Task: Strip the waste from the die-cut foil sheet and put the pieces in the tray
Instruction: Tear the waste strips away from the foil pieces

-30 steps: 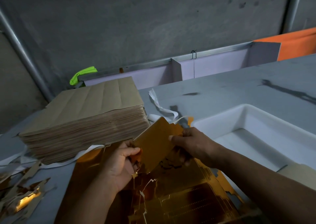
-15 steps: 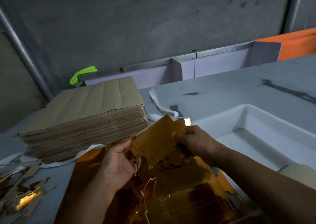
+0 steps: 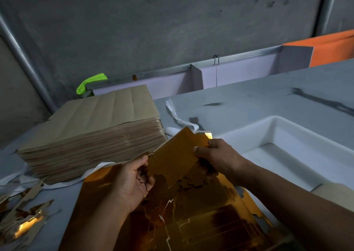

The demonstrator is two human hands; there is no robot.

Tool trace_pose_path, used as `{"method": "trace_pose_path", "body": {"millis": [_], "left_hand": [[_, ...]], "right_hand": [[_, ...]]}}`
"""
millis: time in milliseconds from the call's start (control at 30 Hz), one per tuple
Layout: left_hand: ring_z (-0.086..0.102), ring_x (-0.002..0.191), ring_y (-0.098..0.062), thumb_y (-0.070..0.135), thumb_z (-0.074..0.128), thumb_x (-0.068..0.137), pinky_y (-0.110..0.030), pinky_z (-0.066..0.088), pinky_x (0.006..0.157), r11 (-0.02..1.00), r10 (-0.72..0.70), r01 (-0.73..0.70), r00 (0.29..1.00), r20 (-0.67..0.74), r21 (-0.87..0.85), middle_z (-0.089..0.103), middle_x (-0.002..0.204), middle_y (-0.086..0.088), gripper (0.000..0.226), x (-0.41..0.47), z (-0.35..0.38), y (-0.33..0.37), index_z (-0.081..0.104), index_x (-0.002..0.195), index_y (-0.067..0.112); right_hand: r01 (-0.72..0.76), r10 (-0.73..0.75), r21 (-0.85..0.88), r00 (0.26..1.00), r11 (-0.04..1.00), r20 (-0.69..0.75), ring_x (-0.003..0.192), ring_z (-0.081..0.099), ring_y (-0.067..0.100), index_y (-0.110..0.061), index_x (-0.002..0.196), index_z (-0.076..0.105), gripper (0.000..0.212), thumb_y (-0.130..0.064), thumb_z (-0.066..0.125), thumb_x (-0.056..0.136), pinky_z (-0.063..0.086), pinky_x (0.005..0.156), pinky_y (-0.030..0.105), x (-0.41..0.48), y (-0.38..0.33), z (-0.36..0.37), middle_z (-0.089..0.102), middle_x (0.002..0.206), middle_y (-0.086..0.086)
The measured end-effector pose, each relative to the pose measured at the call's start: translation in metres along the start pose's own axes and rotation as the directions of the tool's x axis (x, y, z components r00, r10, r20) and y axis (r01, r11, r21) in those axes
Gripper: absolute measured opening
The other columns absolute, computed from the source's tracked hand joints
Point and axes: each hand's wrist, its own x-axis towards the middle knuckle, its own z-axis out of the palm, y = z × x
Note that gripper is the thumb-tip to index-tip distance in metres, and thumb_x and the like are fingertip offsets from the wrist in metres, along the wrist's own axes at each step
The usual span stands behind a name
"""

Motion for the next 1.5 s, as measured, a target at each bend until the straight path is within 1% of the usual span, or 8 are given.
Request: {"method": "trace_pose_path", "body": {"millis": [233, 400, 533, 633, 733, 867, 1233, 1500], "left_hand": [[0.06, 0.082, -0.017, 0.017, 0.057, 0.096, -0.031, 0.046, 0.067, 0.973, 0.177, -0.136, 0.957, -0.229, 0.186, 0.062, 0.103, -0.009, 0.011, 0.013, -0.009, 0.007, 0.058, 0.106, 0.018], [0.046, 0.121, -0.026, 0.042, 0.057, 0.094, -0.027, 0.04, 0.071, 0.523, 0.563, -0.171, 0.805, -0.188, 0.835, 0.031, 0.148, -0.01, 0.052, 0.007, -0.003, 0.01, 0.04, 0.142, 0.03], [0.06, 0.102, -0.021, 0.036, 0.053, 0.097, -0.033, 0.051, 0.077, 0.787, 0.352, -0.275, 0.935, -0.036, 0.552, 0.057, 0.124, -0.009, 0.028, -0.009, 0.017, 0.012, 0.054, 0.123, 0.026], [0.065, 0.102, -0.033, 0.032, 0.065, 0.082, -0.04, 0.055, 0.079, 0.938, 0.104, -0.14, 0.986, 0.126, 0.316, 0.063, 0.117, -0.017, 0.056, -0.018, 0.026, 0.008, 0.051, 0.133, 0.016], [0.067, 0.1, -0.031, 0.019, 0.073, 0.069, -0.038, 0.055, 0.075, 0.957, 0.067, -0.102, 0.988, 0.138, 0.271, 0.066, 0.113, -0.017, 0.089, -0.016, 0.029, -0.001, 0.033, 0.149, 0.022], [0.067, 0.09, -0.025, 0.004, 0.07, 0.08, -0.033, 0.053, 0.065, 0.961, 0.102, -0.127, 0.989, 0.109, 0.247, 0.068, 0.107, -0.012, 0.052, -0.012, 0.03, -0.003, 0.053, 0.125, 0.023], [0.063, 0.102, -0.028, -0.006, 0.058, 0.09, -0.025, 0.056, 0.053, 0.973, 0.229, -0.223, 0.967, -0.116, 0.065, 0.055, 0.125, -0.012, 0.052, -0.006, 0.03, 0.003, 0.055, 0.101, 0.044], [0.063, 0.097, -0.027, -0.006, 0.056, 0.092, -0.025, 0.055, 0.051, 0.97, 0.237, -0.224, 0.954, -0.181, 0.089, 0.051, 0.123, -0.015, 0.054, -0.002, 0.039, -0.003, 0.048, 0.125, 0.036]], "right_hand": [[0.005, -0.004, 0.052, 1.0, 0.999, -0.013, 0.044, 0.06, 0.014, -0.006, 0.083, 0.061, 0.026, -0.025, 0.057, 0.1, 0.045, 0.042, 0.02, 0.0, -0.001, 0.0, 0.064, 0.053, 0.0], [0.025, -0.023, 0.114, 0.999, 0.993, -0.026, 0.045, 0.059, 0.015, -0.007, 0.08, 0.06, 0.025, -0.023, 0.057, 0.099, 0.045, 0.042, 0.022, -0.001, -0.002, -0.001, 0.064, 0.053, 0.002], [0.035, -0.03, 0.157, 0.999, 0.987, -0.033, 0.049, 0.061, 0.015, -0.009, 0.083, 0.06, 0.02, -0.022, 0.058, 0.099, 0.049, 0.045, 0.025, 0.0, -0.002, -0.002, 0.067, 0.059, 0.001], [0.06, -0.054, 0.154, 0.998, 0.986, -0.041, 0.05, 0.061, 0.014, -0.01, 0.082, 0.061, 0.019, -0.021, 0.059, 0.098, 0.05, 0.046, 0.025, -0.001, -0.002, -0.003, 0.066, 0.056, -0.001], [0.075, -0.069, 0.154, 0.997, 0.985, -0.043, 0.05, 0.061, 0.015, -0.008, 0.083, 0.062, 0.019, -0.02, 0.061, 0.097, 0.048, 0.045, 0.024, 0.001, 0.0, -0.004, 0.066, 0.057, -0.001], [0.089, -0.083, 0.161, 0.996, 0.983, -0.044, 0.05, 0.062, 0.013, -0.008, 0.089, 0.064, 0.011, -0.018, 0.065, 0.094, 0.048, 0.046, 0.024, 0.005, 0.002, -0.006, 0.067, 0.06, 0.0], [0.104, -0.067, 0.256, 0.987, 0.961, -0.149, 0.084, 0.056, 0.023, -0.008, 0.11, 0.059, 0.031, -0.036, 0.056, 0.098, 0.05, 0.077, 0.037, 0.013, 0.006, -0.006, 0.058, 0.091, 0.01], [0.113, -0.055, 0.27, 0.975, 0.956, -0.215, 0.106, 0.063, 0.026, -0.028, 0.111, 0.051, 0.024, -0.048, 0.049, 0.099, 0.052, 0.099, 0.045, 0.016, 0.006, -0.009, 0.061, 0.115, 0.014]]}}
